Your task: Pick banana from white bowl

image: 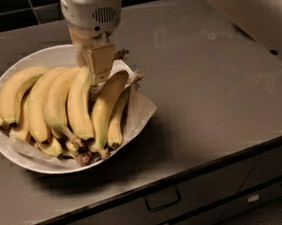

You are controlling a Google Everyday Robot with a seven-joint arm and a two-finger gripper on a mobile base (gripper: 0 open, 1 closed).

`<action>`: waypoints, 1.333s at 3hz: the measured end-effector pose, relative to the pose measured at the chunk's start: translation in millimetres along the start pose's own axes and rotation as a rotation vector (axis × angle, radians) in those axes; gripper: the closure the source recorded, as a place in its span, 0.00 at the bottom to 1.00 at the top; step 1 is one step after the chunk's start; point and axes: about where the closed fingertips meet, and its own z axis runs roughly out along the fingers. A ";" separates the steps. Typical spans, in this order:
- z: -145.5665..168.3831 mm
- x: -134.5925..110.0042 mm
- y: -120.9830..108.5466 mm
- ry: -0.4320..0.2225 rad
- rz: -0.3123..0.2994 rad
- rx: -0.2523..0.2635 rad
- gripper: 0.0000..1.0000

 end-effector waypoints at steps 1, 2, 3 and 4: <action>1.0 -0.2 4.2 0.001 -0.001 -0.009 0.74; -1.0 0.1 7.3 0.000 0.006 0.001 0.97; -1.0 0.1 7.3 0.000 0.006 0.001 1.00; -6.2 -5.8 -1.6 -0.002 0.002 0.046 1.00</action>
Offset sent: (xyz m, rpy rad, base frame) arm -0.0280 -0.0285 -0.0026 -0.0737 0.0644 -0.0076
